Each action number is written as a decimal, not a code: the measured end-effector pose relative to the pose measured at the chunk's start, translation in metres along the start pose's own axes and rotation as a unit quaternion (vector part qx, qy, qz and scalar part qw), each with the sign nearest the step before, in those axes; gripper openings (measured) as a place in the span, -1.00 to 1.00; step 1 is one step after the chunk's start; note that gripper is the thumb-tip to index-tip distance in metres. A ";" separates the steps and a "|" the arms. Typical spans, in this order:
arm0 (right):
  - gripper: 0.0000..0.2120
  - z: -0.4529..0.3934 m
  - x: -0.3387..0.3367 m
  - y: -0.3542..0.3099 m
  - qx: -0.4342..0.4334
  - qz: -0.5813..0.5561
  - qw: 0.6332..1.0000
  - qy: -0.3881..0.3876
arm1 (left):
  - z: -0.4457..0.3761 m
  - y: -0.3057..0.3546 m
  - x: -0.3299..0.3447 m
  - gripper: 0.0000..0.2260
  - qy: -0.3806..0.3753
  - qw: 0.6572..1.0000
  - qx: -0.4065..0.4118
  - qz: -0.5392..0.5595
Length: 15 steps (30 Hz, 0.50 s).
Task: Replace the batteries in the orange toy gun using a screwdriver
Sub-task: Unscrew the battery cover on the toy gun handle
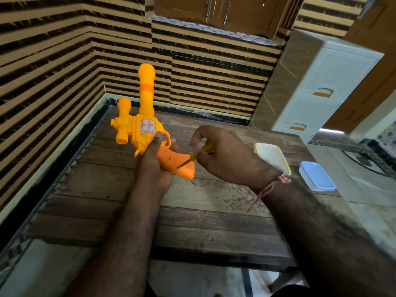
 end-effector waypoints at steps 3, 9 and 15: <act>-0.87 0.001 0.002 0.001 0.003 -0.010 1.000 0.009 | 0.000 0.000 0.002 -0.57 -0.005 1.000 -0.003 0.003; -0.96 0.002 0.005 0.004 0.020 -0.025 0.999 0.036 | 0.000 0.001 0.000 -0.65 -0.001 1.000 0.000 -0.004; -0.85 0.003 0.004 0.006 0.041 -0.068 0.997 0.025 | 0.001 0.001 0.002 -0.61 0.001 1.000 0.000 -0.005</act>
Point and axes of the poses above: each hand's wrist, its own z-axis away from the middle knuckle, its own x-axis out of the palm, y = z × x, the point moved 7 cm from there along -z, towards the middle knuckle, and after that the axes turned 2 degrees about -x, right-handed, at the moved point
